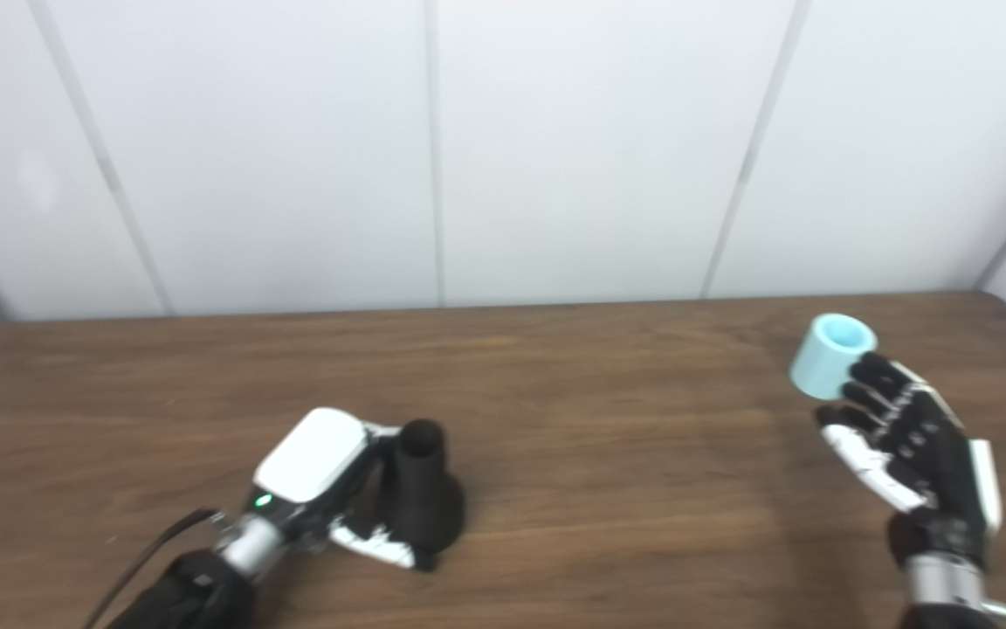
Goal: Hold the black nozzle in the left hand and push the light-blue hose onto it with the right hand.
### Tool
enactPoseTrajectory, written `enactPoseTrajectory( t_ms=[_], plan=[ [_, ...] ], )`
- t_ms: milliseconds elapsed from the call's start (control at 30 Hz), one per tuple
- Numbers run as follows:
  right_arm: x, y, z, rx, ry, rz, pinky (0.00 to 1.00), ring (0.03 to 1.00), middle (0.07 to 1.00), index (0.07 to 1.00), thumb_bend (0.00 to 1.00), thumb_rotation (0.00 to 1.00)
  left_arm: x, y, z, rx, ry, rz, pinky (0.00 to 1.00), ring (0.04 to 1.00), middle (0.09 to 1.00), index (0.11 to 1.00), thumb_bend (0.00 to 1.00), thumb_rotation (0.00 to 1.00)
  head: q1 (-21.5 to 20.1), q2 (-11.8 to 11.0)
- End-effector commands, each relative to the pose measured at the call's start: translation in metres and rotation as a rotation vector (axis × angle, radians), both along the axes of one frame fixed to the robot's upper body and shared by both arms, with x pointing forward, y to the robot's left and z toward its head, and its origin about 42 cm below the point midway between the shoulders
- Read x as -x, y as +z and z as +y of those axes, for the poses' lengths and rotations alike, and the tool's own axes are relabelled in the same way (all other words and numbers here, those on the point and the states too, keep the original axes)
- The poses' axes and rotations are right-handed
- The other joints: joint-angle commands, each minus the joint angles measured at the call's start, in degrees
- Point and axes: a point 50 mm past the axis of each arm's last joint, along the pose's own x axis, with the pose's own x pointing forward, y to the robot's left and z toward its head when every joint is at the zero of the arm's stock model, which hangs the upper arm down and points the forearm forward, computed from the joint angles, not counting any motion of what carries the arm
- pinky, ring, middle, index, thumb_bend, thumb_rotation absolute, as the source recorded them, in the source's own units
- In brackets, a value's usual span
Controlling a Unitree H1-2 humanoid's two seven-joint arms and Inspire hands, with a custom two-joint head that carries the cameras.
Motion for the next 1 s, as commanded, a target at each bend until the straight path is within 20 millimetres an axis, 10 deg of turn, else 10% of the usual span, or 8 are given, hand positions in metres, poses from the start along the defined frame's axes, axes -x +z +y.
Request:
enactPoseTrajectory(
  t_ms=[0, 500, 967],
  plan=[
    [-0.011, 0.027, 0.0, 0.128, -0.045, -0.126, 0.73, 0.784, 0.771, 0.761, 0.65, 0.32, -0.009, 0.012, 0.003, 0.011, -0.021, -0.043, 0.11, 0.168, 0.469, 0.48, 0.52, 0.0, -1.27, -0.13],
    [-0.053, 0.038, -0.02, 0.255, -0.137, -0.003, 0.81, 0.911, 0.94, 0.984, 0.9, 0.29, -0.009, 0.009, -0.005, 0.011, -0.097, -0.02, 0.16, 0.214, 0.473, 0.482, 0.52, 0.0, -7.44, -0.87],
    [-0.094, 0.025, -0.048, 0.25, -0.217, 0.095, 0.81, 0.899, 0.922, 0.957, 0.91, 0.24, -0.003, 0.003, -0.011, 0.014, -0.127, -0.021, 0.12, 0.174, 0.472, 0.48, 0.52, 0.0, -7.99, -1.2]
  ],
)
